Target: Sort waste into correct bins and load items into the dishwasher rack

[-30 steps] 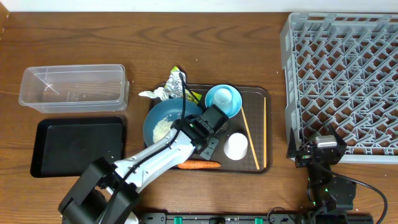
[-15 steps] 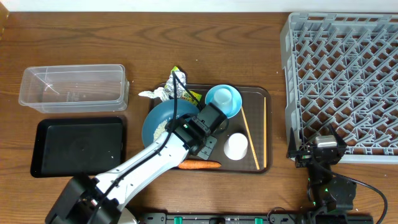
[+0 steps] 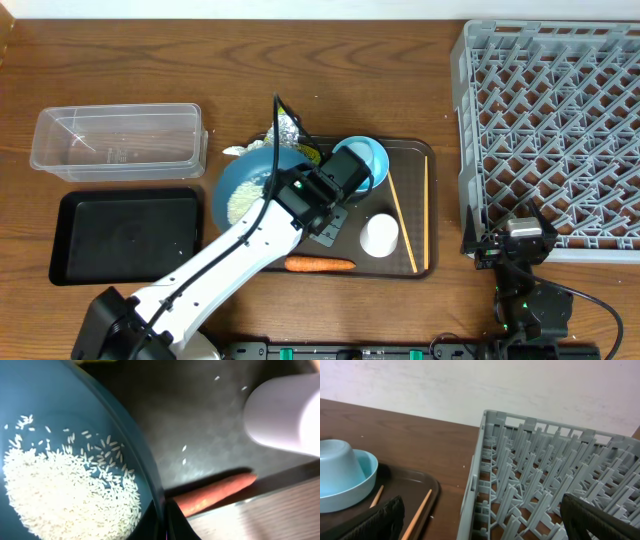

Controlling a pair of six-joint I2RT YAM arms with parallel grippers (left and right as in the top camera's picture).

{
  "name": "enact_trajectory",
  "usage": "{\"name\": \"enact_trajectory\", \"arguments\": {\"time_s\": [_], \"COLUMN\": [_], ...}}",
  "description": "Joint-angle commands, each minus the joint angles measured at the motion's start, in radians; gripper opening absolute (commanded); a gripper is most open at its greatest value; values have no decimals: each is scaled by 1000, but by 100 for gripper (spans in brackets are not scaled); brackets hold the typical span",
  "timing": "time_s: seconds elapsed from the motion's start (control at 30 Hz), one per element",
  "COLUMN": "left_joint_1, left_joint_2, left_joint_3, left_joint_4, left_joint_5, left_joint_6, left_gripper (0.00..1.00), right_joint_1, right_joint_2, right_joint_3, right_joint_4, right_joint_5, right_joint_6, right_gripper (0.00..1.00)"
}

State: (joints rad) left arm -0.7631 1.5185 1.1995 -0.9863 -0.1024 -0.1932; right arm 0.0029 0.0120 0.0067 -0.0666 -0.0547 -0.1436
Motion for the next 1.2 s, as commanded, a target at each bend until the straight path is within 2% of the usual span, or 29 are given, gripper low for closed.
{"name": "enact_trajectory", "arguments": {"time_s": [0.0, 0.23, 0.53, 0.73, 1.17], "left_joint_1": [1, 41, 277, 472, 895], "left_joint_2": [-37, -175, -361, -416, -389], "left_joint_3": [56, 62, 61, 61, 60], "left_joint_4": [-44, -58, -60, -39, 9], "left_joint_5": [-75, -129, -92, 57, 420], "left_joint_6": [5, 6, 7, 107, 287], "left_gripper": [6, 6, 6, 6, 6], "right_joint_1": [-9, -9, -9, -9, -9], "right_joint_2": [-7, -7, -7, -7, -7], "right_joint_3": [-1, -1, -1, -1, -1], "right_joint_4": [-4, -5, -4, -5, -4], "right_joint_5": [2, 2, 2, 2, 2], "right_joint_6": [-15, -15, -15, -15, -15], "right_gripper": [99, 99, 99, 99, 99]}}
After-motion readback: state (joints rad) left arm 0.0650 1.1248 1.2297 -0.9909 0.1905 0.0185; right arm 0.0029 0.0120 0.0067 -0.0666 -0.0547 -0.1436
